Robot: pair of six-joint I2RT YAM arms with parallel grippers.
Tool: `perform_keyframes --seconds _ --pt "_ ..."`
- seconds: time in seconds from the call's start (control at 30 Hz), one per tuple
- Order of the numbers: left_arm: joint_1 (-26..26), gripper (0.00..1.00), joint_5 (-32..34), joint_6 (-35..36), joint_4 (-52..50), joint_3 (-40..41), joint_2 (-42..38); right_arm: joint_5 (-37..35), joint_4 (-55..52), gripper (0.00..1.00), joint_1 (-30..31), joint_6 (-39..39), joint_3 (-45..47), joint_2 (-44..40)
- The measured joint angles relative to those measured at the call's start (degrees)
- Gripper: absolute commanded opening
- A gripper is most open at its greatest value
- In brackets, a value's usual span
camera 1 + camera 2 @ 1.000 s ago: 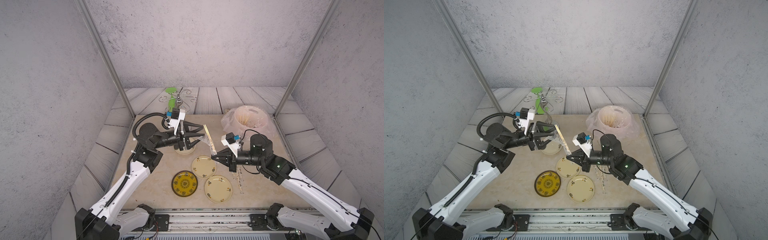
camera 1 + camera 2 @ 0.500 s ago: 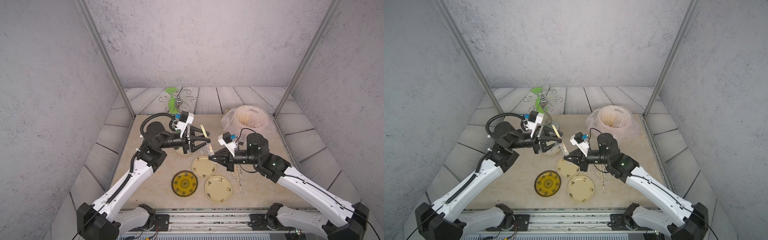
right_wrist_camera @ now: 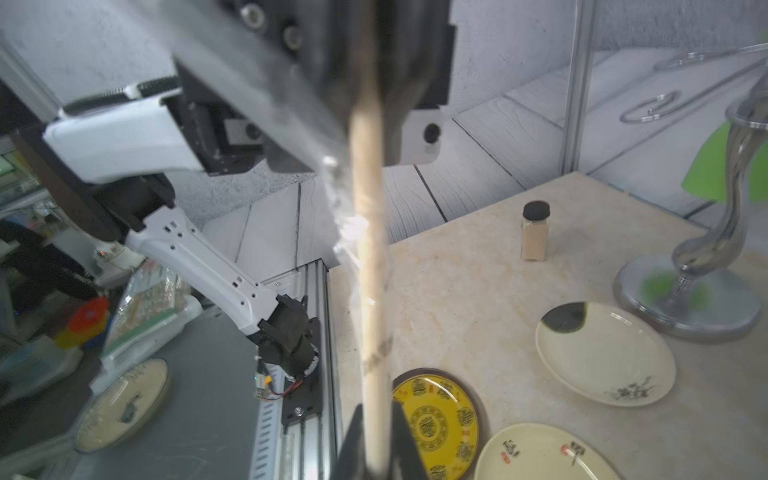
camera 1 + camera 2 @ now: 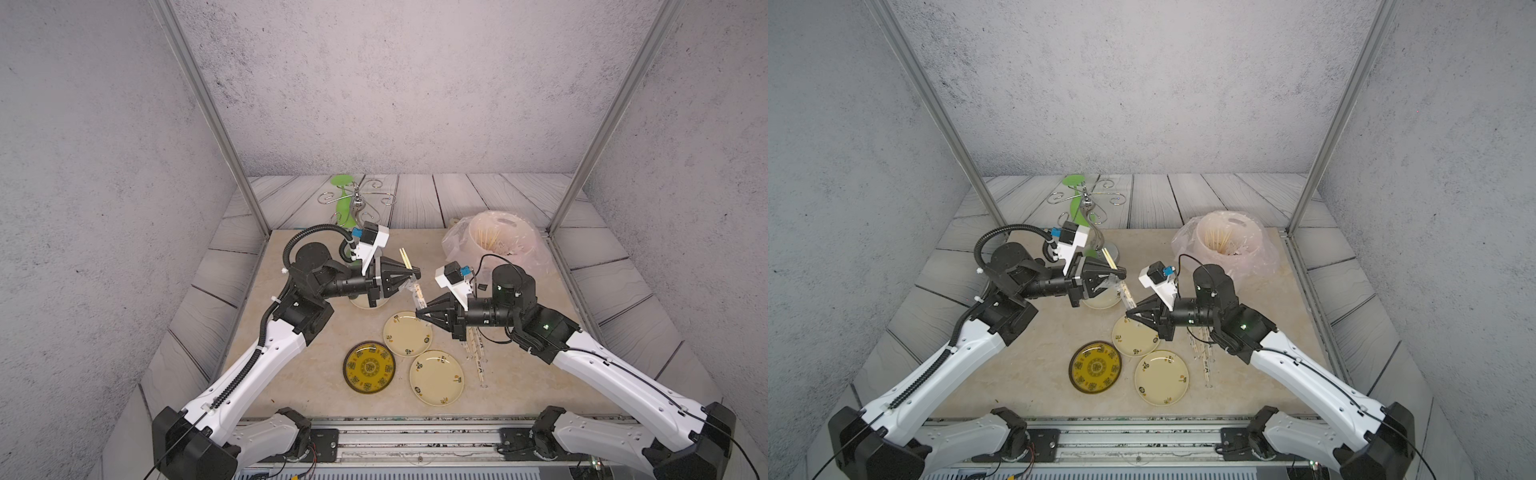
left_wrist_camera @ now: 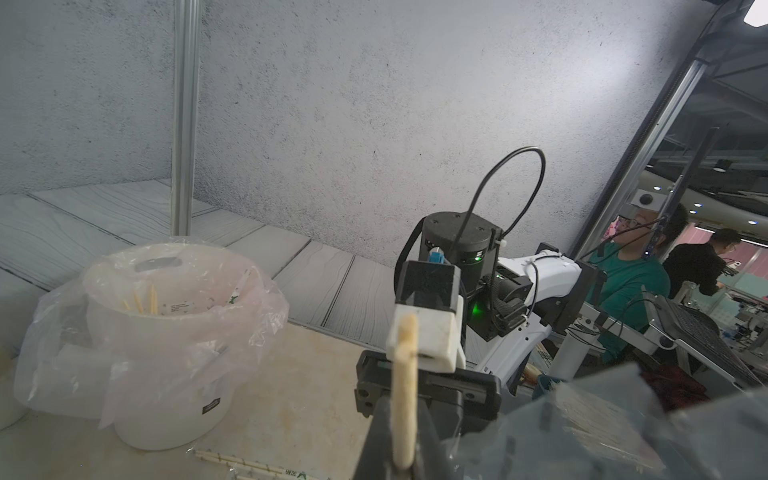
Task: Remove the packaging of disposable chopsticks
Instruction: Remove the packet bag from the disposable chopsticks.
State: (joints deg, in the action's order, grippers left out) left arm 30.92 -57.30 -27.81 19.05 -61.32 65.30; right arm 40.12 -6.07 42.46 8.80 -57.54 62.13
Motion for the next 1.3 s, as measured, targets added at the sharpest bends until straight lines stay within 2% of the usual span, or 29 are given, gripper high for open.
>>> perform_keyframes --seconds 0.07,0.2,0.3,0.47,0.7,0.93,1.07,1.23,1.27,1.3 --pt "0.0 0.00 2.4 0.8 -0.8 0.0 -0.8 -1.3 0.1 0.55 0.0 0.0 0.0 -0.2" --pt "0.0 0.00 5.7 1.6 -1.5 0.0 -2.3 -2.8 -0.1 0.55 0.0 -0.1 0.6 -0.7" --pt "-0.4 0.00 7.2 1.9 -1.8 0.0 -2.8 -3.7 -1.4 0.51 0.0 -0.8 0.8 -0.8" --pt "-1.0 0.00 9.0 1.9 -2.0 0.2 -2.8 -4.7 -2.8 0.33 0.0 -1.9 0.8 -0.9" --pt "-1.7 0.00 9.6 1.2 -2.1 0.7 -3.8 -5.8 -2.7 0.15 0.0 -1.5 1.0 -0.9" --pt "-4.2 0.00 10.3 -0.7 -0.3 1.2 -4.2 -6.6 -2.9 0.13 0.0 -1.3 1.0 -0.8" --pt "-5.2 0.00 11.5 -0.7 0.5 1.5 -4.2 -6.6 -2.9 0.06 0.0 -1.4 1.0 -0.7" --pt "-5.5 0.00 12.4 -0.7 0.8 1.7 -4.2 -7.0 -3.1 0.01 0.0 -1.5 1.0 -0.7" --pt "-5.5 0.00 12.5 -0.7 0.9 1.8 -4.3 -7.3 -3.1 0.01 0.0 -1.5 1.1 -0.7" --pt "-5.5 0.00 12.5 -0.7 0.9 1.8 -4.3 -7.6 -3.1 0.07 0.0 -1.5 1.3 -0.8"
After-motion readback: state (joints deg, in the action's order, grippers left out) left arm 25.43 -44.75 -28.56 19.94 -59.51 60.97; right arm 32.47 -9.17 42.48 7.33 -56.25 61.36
